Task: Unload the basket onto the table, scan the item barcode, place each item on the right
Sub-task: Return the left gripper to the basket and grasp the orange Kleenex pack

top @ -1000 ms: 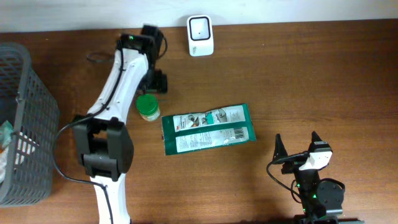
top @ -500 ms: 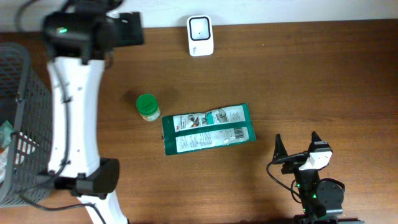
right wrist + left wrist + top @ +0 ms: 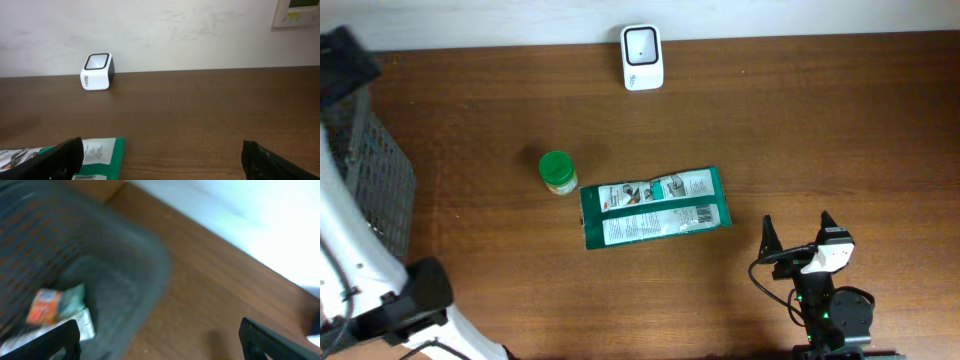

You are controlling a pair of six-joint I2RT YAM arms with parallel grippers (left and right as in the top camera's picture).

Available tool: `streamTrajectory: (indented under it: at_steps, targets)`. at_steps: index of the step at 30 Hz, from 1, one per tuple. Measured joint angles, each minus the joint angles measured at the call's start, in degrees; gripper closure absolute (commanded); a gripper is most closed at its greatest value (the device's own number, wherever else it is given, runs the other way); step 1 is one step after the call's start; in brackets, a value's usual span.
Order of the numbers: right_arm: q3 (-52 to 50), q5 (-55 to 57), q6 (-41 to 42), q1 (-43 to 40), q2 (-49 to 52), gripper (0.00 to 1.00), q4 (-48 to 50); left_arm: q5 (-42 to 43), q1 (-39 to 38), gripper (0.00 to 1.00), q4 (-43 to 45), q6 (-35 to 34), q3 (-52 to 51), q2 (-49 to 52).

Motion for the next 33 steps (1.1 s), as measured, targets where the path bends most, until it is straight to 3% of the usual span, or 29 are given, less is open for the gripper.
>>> streamTrajectory:
  at_steps: [7, 13, 21, 25, 26, 33]
  targets:
    - [0.0, 0.0, 0.0, 0.0, 0.0, 0.02, 0.0, 0.5, 12.2, 0.00, -1.9, -2.4, -0.3, 0.0]
    - [0.0, 0.0, 0.0, 0.0, 0.0, 0.02, 0.0, 0.5, 17.6, 0.04, -2.9, -2.5, -6.6, 0.4]
    - [0.0, 0.0, 0.0, 0.0, 0.0, 0.02, 0.0, 0.3, 18.8, 0.15, 10.9, 6.1, -29.6, 2.5]
    - [0.0, 0.0, 0.0, 0.0, 0.0, 0.02, 0.0, -1.7, 19.0, 0.16, 18.8, 10.0, -38.4, 3.1]
    - [0.0, 0.0, 0.0, 0.0, 0.0, 0.02, 0.0, -2.8, 19.0, 0.23, 21.3, 11.6, -40.1, 3.1]
    - [0.0, 0.0, 0.0, 0.0, 0.0, 0.02, 0.0, -6.0, 20.8, 0.36, 30.8, 21.1, -43.2, 4.9]
